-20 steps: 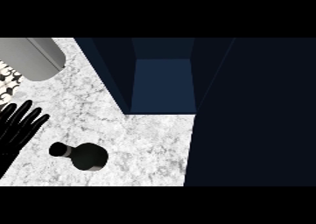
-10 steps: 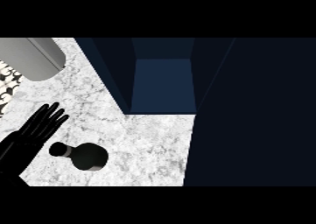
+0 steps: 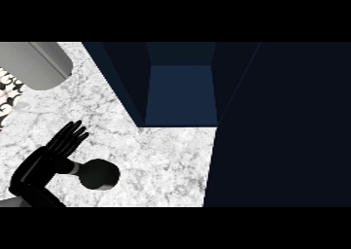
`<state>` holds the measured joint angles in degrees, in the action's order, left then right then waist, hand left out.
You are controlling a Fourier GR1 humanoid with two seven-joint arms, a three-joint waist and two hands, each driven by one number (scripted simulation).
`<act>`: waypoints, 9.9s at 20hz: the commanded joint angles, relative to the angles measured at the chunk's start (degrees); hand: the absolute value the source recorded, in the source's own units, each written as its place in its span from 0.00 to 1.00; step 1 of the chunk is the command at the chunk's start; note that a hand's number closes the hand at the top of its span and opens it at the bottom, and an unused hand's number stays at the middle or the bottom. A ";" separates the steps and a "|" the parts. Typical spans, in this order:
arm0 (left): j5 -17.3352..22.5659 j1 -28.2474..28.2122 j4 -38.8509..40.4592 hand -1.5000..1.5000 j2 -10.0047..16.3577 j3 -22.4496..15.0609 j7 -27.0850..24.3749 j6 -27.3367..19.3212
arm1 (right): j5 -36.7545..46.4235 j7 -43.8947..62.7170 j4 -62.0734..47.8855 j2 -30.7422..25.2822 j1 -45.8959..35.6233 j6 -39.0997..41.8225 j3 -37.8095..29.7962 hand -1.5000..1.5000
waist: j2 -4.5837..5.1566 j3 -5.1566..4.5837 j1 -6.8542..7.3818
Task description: Pick up the wine, place it into the cabinet and close the cabinet
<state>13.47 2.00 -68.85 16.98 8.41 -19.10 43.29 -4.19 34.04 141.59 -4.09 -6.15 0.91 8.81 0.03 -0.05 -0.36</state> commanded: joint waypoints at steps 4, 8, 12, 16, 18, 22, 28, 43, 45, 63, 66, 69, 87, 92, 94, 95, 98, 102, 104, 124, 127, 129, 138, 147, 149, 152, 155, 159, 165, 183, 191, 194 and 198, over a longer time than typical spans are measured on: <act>-8.79 7.47 17.20 0.00 0.05 -0.71 -13.13 1.54 | -2.97 -0.59 -0.40 -0.16 -1.79 0.94 -3.00 0.00 | 0.08 -0.01 -0.06; -12.84 8.42 23.44 0.00 -0.65 -3.18 -19.10 -0.13 | -0.34 -2.34 1.27 1.95 2.29 0.46 0.82 0.00 | 0.11 -0.03 -0.33; -16.15 8.14 29.13 0.00 -0.75 -5.76 -25.90 -1.16 | -1.30 -2.65 2.01 1.18 3.16 1.54 0.53 0.00 | 0.16 -0.06 -0.53; -14.56 7.24 30.22 0.00 -0.16 -6.32 -26.26 0.24 | -1.64 -3.10 5.34 0.84 7.60 2.50 1.13 0.00 | 0.01 0.00 -0.53; -13.14 12.19 35.42 0.00 -2.81 -5.55 -25.17 -0.92 | -0.87 -2.05 3.82 1.30 4.11 1.64 2.01 0.00 | 0.24 -0.13 -1.19; -12.74 12.52 38.25 0.00 -2.46 -6.54 -26.94 1.56 | -3.03 -0.92 3.20 0.61 2.53 2.05 0.31 0.00 | 0.27 -0.12 -1.08; -13.82 12.50 40.38 0.00 -3.42 -9.02 -30.10 1.70 | -3.37 0.53 3.33 0.29 1.16 2.22 -0.64 0.00 | 0.22 -0.11 -0.86; -11.17 14.33 41.43 1.00 -5.34 -9.94 -34.54 -0.91 | 0.85 0.24 2.36 2.08 2.00 1.10 2.74 0.00 | 0.02 -0.06 -0.29; -9.90 16.10 42.45 1.00 -7.12 -9.88 -30.64 -0.63 | -1.59 0.92 2.47 0.80 1.05 1.71 -0.38 0.00 | 0.08 -0.02 -0.42; 6.81 14.86 40.67 1.00 -11.28 4.92 -25.66 -20.36 | -0.95 1.11 1.76 1.55 0.83 1.58 -1.49 0.00 | -0.34 0.06 1.40; 8.37 15.24 37.75 1.00 -12.40 6.05 -26.46 -22.67 | -0.74 0.66 2.71 1.27 2.94 3.07 0.63 0.00 | -0.27 0.07 0.55; 10.53 13.73 30.57 1.00 -11.50 4.78 -19.12 -20.64 | -1.27 1.28 2.11 0.90 1.85 3.24 -0.78 0.00 | -0.19 0.08 0.56; 16.61 1.54 -1.95 1.00 -16.97 -23.66 -7.15 -43.72 | -5.40 -5.57 -0.99 1.31 5.48 7.07 -4.27 0.00 | -0.11 0.08 0.21; 18.14 0.40 -7.67 1.00 -16.98 -24.15 -1.45 -48.38 | -7.47 -0.56 -0.88 -0.60 0.39 6.19 -7.76 0.00 | -0.08 0.07 0.38; 20.73 1.40 -1.73 1.00 -16.98 -30.88 -8.74 -52.58 | -6.35 4.56 6.12 0.38 2.63 3.94 -4.71 0.00 | -0.10 0.04 -0.09; 21.88 2.72 -5.80 1.00 -16.98 -29.43 -4.82 -55.26 | -5.20 -0.36 -0.53 0.88 1.75 5.11 -5.01 0.00 | -0.06 0.06 0.23; 24.83 1.37 -1.06 1.00 -16.98 -34.65 -11.86 -55.78 | -4.95 -0.17 0.13 0.68 1.78 5.16 -5.56 0.00 | -0.05 0.04 0.17; 29.09 6.74 4.13 1.00 -16.98 -35.13 -12.94 -58.38 | 1.39 -0.56 -0.26 3.46 2.11 3.48 1.53 0.00 | -0.04 0.03 0.15; 31.56 10.20 9.67 1.00 -16.98 -35.29 -16.31 -58.35 | -9.63 2.54 1.42 -1.37 0.98 6.47 -9.60 0.00 | 0.03 0.03 -0.13; 47.69 34.95 30.39 1.00 -16.98 -38.44 -23.45 -60.93 | -9.00 -3.08 -4.07 -0.04 0.78 7.67 -9.28 0.00 | 0.24 0.02 -1.04; 45.96 34.69 30.30 1.00 -16.98 -34.01 -19.42 -59.60 | -4.93 -3.66 -5.00 1.97 0.04 6.29 -4.93 0.00 | 0.08 0.03 -0.22; 48.89 39.86 34.73 1.00 -16.98 -33.70 -19.81 -59.36 | -4.43 -6.10 -4.71 1.78 3.32 7.79 -4.99 0.00 | 0.20 0.03 -0.85; 48.73 48.94 46.10 1.00 -16.66 -29.37 -20.22 -55.67 | -8.23 -6.16 -4.91 0.46 2.74 8.79 -8.24 0.00 | 0.29 0.04 -0.77; 52.51 55.51 51.89 1.00 -16.98 -31.02 -17.81 -58.00 | -5.46 -6.63 -7.19 1.38 0.02 8.23 -5.19 0.00 | 0.64 0.00 -1.99; 52.61 57.56 52.89 1.00 -16.98 -31.67 -16.49 -58.76 | -6.22 -8.03 -7.86 1.55 1.35 8.64 -6.23 0.00 | 0.79 0.01 -2.61; 52.10 59.99 56.99 1.00 -16.98 -30.33 -14.24 -57.26 | -4.84 -6.81 -6.29 1.86 0.55 7.68 -5.09 0.00 | 1.00 -0.01 -2.88; 53.58 57.66 54.69 1.00 -16.98 -31.95 -16.04 -58.34 | -3.82 -9.04 -7.78 3.08 1.44 8.50 -2.30 0.00 | 1.17 -0.01 -4.04; 55.40 57.66 52.67 1.00 -16.98 -32.44 -17.67 -60.47 | -5.78 -5.24 -7.49 2.13 -2.58 7.68 -3.38 0.00 | 1.24 -0.05 -4.80; 56.79 56.06 54.02 1.00 -16.98 -34.01 -17.83 -58.75 | -3.71 -8.93 -8.94 3.15 -0.38 8.73 -1.19 0.00 | 1.69 -0.04 -5.97; 69.74 54.14 43.42 0.00 -16.98 -43.10 -21.73 -68.10 | -4.71 -9.39 -10.46 3.23 -0.83 9.43 -0.77 0.00 | 1.62 -0.02 -7.74; 73.39 55.43 46.94 0.00 -16.98 -44.45 -24.86 -67.54 | -4.68 -9.63 -9.75 3.14 0.40 9.23 -1.52 0.00 | 1.61 -0.01 -6.68; 74.31 55.76 47.72 0.00 -16.98 -46.10 -24.62 -69.21 | -4.76 -10.93 -10.48 3.06 1.06 10.39 -0.64 0.00 | 1.95 0.01 -7.79; 73.15 57.10 48.37 0.00 -16.98 -49.64 -24.90 -72.29 | -5.82 -11.23 -11.69 2.26 -1.06 10.30 -3.58 0.00 | 1.69 0.05 -6.68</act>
<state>86.93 57.52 -21.06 0.00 -38.53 -44.30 -26.10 -9.61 24.10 131.14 -1.26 -6.98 10.62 6.77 1.88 -0.06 -7.66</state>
